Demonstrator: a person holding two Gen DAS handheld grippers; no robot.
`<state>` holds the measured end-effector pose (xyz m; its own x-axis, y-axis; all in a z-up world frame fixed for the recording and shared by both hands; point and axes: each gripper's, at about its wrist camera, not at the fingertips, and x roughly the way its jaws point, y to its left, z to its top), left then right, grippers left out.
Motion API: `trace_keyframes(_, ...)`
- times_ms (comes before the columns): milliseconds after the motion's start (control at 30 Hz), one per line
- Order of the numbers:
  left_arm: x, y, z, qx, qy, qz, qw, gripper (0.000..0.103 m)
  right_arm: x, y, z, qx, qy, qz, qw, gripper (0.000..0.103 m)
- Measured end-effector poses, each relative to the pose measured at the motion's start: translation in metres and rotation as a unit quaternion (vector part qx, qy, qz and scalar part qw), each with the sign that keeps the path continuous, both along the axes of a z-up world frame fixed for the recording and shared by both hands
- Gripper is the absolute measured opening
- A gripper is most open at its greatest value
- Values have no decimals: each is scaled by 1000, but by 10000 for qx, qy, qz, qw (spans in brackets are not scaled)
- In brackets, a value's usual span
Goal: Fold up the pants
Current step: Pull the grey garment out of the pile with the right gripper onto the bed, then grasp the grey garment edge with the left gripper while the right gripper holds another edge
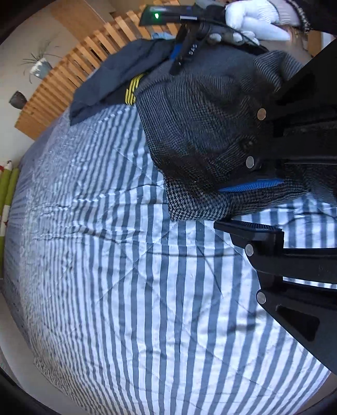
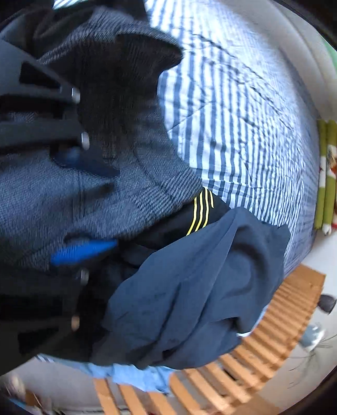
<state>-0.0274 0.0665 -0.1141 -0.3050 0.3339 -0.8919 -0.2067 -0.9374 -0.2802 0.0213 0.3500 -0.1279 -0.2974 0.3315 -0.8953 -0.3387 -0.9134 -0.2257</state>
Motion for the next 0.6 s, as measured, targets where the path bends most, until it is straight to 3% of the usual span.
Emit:
trace_keyframes(67, 9, -11, 12, -239, 234, 69, 9994, 0, 4, 0, 3, -194, 45, 79, 9998, 29)
trace_keyframes(133, 15, -26, 25, -219, 357, 189, 9989, 0, 7, -2, 9, 20, 144, 143, 9998, 38)
trace_keyframes(167, 16, -31, 27, -208, 377, 212, 9988, 0, 3, -1, 11, 109, 181, 140, 9997, 64)
trace_keyframes(200, 14, -35, 28, -266, 407, 249, 9985, 0, 2, -2, 10, 170, 238, 154, 9995, 83)
trace_keyframes(267, 11, -43, 26, -387, 320, 317, 9982, 0, -5, -5, 5, 215, 213, 201, 9993, 83)
trace_keyframes(333, 6, -48, 13, -292, 11, 314, 9991, 9, -18, -12, -8, 106, 14, 312, 9995, 83)
trace_keyframes(367, 2, -49, 5, -248, -129, 297, 9992, 26, -20, -17, -14, 85, -64, 377, 9992, 81)
trace_keyframes(400, -2, -45, -2, -232, -182, 239, 9993, 54, -23, -23, -18, 202, -138, 422, 9988, 72)
trace_keyframes(433, -6, -39, -8, -274, -179, 187, 9993, 68, -25, -29, -21, 349, -217, 468, 9981, 64)
trace_keyframes(467, -10, -33, -16, -340, -154, 201, 9991, 83, -25, -31, -22, 401, -257, 492, 9977, 43)
trace_keyframes(500, -13, -26, -22, -417, -145, 207, 9988, 85, -24, -34, -22, 407, -288, 504, 9975, 21)
trace_keyframes(533, -18, -19, -29, -462, -211, 224, 9985, 84, -23, -35, -20, 374, -277, 497, 9977, 13)
trace_keyframes(567, -23, -13, -35, -426, -274, 242, 9984, 81, -20, -35, -17, 347, -244, 499, 9979, 12)
trace_keyframes(600, -27, -7, -40, -374, -315, 205, 9986, 62, -16, -35, -12, 311, -184, 507, 9981, 11)
